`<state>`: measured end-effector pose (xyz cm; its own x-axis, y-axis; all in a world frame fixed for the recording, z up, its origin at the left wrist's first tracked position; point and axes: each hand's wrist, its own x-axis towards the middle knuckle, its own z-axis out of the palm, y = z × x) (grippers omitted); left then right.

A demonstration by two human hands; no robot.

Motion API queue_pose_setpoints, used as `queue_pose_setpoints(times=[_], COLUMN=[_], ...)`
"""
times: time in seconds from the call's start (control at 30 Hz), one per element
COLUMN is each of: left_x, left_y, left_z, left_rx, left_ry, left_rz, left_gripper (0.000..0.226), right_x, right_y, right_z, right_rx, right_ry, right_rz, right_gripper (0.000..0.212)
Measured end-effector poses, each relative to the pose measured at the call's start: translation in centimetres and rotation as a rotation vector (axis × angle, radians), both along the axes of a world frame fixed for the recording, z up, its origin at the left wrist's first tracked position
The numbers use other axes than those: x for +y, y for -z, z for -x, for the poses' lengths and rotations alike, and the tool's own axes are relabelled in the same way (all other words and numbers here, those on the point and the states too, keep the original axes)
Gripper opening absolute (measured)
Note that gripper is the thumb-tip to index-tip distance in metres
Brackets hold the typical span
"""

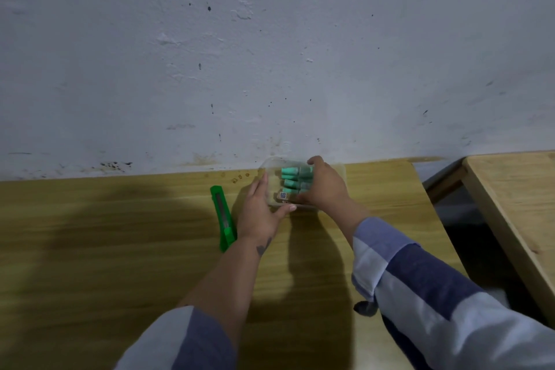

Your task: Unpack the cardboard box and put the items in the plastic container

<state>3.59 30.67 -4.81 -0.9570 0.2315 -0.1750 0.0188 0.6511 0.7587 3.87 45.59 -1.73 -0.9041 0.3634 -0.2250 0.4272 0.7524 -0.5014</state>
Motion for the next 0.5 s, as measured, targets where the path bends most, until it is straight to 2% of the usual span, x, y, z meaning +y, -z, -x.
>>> queue_pose_setpoints(times=[0.2, 0.5], left_x=[0.2, 0.1], left_y=[-0.2, -1.5], left_z=[-0.4, -0.5], left_rx=[0.025, -0.041], left_ry=[-0.002, 0.069], left_rz=[-0.011, -0.065], left_gripper=[0.096, 0.099], right_x=[-0.8, 0.1], right_y=[0.2, -0.5], right_z=[0.5, -0.3], right_rx=[0.040, -0.012], right_ry=[-0.037, -0.170], right_rz=[0.053, 0.025], right_gripper=[0.068, 0.072])
